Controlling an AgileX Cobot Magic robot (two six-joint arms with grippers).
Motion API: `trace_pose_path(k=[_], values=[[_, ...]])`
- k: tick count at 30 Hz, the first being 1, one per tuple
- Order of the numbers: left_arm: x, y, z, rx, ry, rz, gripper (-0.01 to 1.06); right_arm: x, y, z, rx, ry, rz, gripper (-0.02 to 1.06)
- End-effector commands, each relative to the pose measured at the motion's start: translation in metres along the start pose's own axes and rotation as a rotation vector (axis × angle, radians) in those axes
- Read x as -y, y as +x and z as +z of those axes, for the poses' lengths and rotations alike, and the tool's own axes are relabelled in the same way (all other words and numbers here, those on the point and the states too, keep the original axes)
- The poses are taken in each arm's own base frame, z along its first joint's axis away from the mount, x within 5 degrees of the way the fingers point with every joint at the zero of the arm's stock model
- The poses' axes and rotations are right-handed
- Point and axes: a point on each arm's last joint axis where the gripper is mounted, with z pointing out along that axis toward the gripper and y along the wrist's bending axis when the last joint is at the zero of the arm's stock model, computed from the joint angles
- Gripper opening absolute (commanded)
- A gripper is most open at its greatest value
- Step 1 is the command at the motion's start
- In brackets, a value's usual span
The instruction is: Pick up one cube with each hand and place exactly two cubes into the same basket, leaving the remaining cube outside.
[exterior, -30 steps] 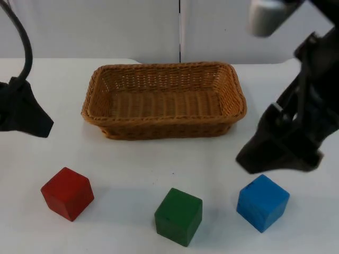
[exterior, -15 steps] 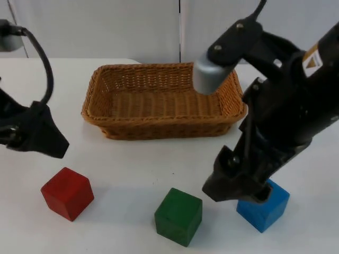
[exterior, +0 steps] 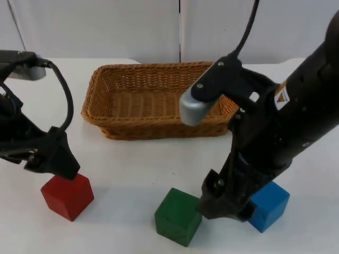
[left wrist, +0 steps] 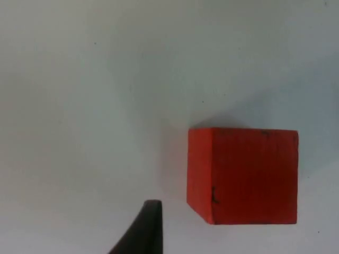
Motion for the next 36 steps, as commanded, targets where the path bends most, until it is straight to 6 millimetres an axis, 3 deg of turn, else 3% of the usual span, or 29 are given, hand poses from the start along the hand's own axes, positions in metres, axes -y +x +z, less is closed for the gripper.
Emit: trace_pose_path(k=[1, 12, 26, 36], values=[[0.000, -0.002, 0.003, -0.001, 0.002, -0.001, 1.05, 0.000, -0.005, 0.002, 0.024, 0.008, -0.010, 1.05], [-0.012, -0.002, 0.019, 0.003, -0.076, 0.015, 1.05, -0.009, -0.017, 0.017, 0.025, -0.007, -0.048, 1.05], [-0.018, 0.005, 0.042, -0.062, -0.059, -0.001, 1.05, -0.013, -0.006, 0.064, -0.049, -0.023, -0.047, 1.05], [-0.016, 0.005, 0.044, -0.051, -0.029, 0.016, 1.05, -0.012, -0.008, 0.065, -0.029, -0.015, -0.043, 1.05]])
